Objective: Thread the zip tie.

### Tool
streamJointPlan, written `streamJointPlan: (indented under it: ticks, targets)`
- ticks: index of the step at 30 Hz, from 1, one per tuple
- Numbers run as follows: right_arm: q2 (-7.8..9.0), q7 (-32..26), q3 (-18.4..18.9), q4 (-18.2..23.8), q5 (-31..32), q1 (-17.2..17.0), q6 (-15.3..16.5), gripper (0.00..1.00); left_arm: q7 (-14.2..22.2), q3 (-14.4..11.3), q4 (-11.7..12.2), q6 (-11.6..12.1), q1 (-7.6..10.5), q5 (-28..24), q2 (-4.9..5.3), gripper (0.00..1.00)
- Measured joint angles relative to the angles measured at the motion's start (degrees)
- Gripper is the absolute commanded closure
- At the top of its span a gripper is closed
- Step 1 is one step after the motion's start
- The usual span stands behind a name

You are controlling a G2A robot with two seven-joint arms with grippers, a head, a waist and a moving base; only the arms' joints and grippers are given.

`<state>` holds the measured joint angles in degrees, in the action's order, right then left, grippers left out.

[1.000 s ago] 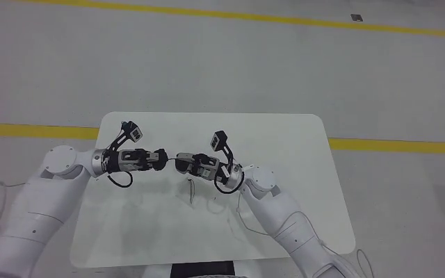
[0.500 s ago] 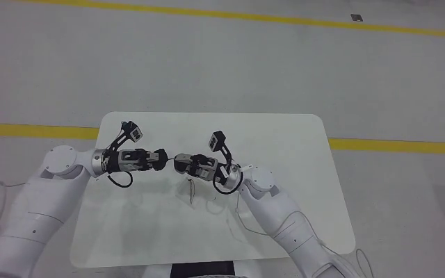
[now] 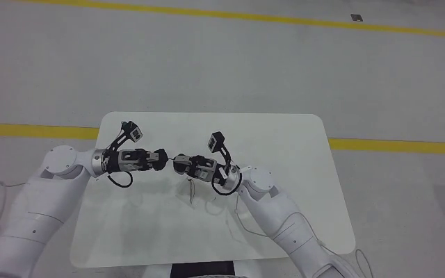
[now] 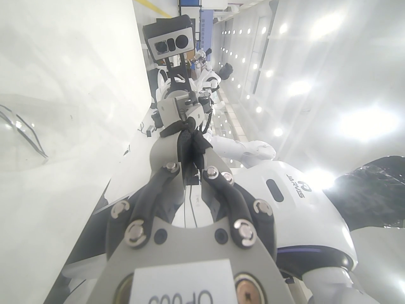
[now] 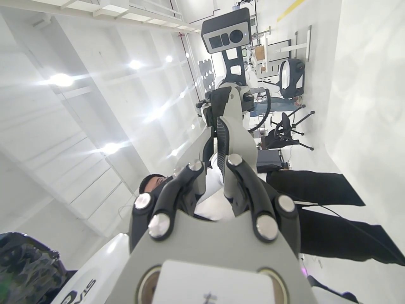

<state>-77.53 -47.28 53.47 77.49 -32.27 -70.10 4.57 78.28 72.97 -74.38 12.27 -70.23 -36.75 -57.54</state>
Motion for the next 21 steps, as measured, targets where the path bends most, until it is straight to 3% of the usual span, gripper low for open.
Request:
streamJointPlan:
  ticks: [2,6,16,21]
  targets:
    - [0.05,0.2,0.1,0.2,0.1,-0.2,0.0,1.00,-1.0,-0.2,-0.6,-0.2,-0.23,0.0,-0.04,0.09]
    - [0.13,0.8,0.3,0.7,0.2,-0.7,0.2,1.00,-2.5,-0.3,-1.7,-0.5,-0.83,-0.2,0.11,0.01]
    - [0.13,2.3,0.4,1.3,-0.3,-1.6,0.4,1.00,-2.6,-0.5,-2.5,-0.6,-1.59,-0.8,0.49,0.24]
    - [0.05,3.8,0.9,1.4,-1.8,-2.1,0.9,1.00,-2.9,-0.3,-2.6,-0.4,-2.00,-1.4,0.67,0.25]
